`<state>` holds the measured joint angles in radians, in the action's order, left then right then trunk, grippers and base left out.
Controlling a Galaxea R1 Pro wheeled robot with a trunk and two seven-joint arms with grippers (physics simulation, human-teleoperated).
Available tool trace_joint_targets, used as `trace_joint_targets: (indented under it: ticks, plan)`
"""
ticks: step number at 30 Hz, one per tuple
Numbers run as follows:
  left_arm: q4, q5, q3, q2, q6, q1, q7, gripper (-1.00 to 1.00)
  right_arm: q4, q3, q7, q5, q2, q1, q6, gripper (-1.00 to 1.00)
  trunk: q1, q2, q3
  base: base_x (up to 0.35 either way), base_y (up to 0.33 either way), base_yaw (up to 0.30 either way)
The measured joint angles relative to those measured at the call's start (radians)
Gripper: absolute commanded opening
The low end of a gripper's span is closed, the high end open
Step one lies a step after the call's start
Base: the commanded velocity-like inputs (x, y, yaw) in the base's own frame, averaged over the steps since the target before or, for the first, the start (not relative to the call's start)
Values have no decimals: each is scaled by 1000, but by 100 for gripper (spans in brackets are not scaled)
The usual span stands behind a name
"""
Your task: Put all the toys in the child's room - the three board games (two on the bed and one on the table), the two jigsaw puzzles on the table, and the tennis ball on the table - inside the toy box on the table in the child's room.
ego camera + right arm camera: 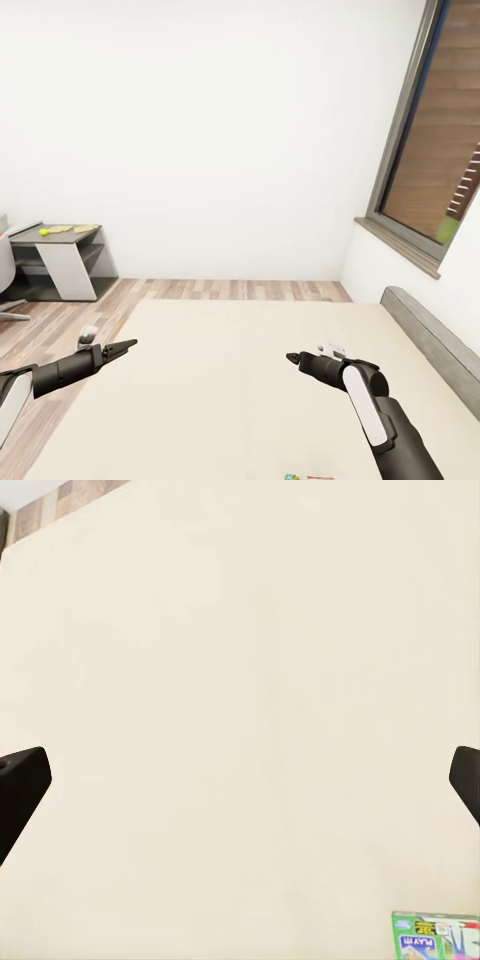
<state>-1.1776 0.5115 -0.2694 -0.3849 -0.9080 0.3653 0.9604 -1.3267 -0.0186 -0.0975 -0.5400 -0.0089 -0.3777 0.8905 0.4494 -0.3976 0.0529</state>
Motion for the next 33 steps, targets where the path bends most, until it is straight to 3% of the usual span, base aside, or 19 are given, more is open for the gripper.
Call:
trace_joint_targets:
  ticks: [12,25,33]
  plan:
    - [0,0,0,0,0,0,-1,100,0,-1,2,2,-1,0,-3,100,0,0,18,0,-172,0]
    - [1,0,0,0,0,0,-1,100,-1,3,3,3,0,0,-6,100,0,0,20,0,-248,0]
    - [0,0,0,0,0,0,-1,100,-1,3,2,3,1,0,-4,100,0,0,20,0,-49,0]
